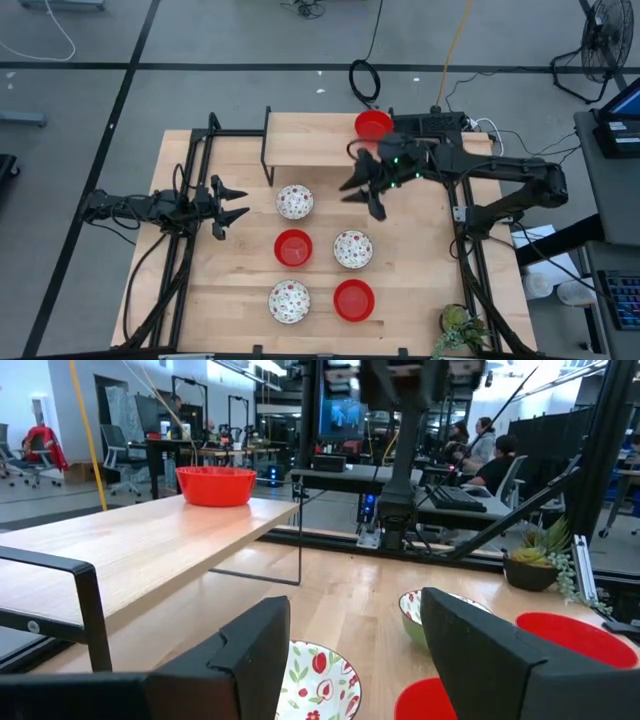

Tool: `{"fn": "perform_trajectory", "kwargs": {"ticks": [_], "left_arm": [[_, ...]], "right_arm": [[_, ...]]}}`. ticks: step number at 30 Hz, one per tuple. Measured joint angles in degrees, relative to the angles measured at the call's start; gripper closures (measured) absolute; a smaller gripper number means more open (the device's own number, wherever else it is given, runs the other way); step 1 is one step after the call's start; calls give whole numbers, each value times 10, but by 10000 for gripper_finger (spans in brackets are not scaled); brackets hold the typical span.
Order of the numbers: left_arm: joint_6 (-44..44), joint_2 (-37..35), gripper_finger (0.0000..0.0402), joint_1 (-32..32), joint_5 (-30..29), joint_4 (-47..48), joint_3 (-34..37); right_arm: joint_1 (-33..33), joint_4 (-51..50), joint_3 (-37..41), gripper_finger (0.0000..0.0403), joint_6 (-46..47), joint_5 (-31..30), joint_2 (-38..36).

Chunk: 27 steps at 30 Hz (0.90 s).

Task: Pick & Place Mini bowls
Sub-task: Put the middle white patterned bowl on the shelf

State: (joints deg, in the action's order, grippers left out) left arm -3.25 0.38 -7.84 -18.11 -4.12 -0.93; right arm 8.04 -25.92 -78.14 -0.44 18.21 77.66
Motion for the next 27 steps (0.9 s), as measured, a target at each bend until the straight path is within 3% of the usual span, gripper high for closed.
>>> {"fn": "perform_trajectory", "kwargs": {"ticks": [11,18,27], "left_arm": [[0,0,172,0,0,0,0],[0,0,172,0,0,0,0],[0,0,172,0,0,0,0]], "right_arm": [[-66,17,114,280,56,-2,0],[-78,10,198,282,163,-59,0],[-99,4,261,275,289,-62,0]]}}
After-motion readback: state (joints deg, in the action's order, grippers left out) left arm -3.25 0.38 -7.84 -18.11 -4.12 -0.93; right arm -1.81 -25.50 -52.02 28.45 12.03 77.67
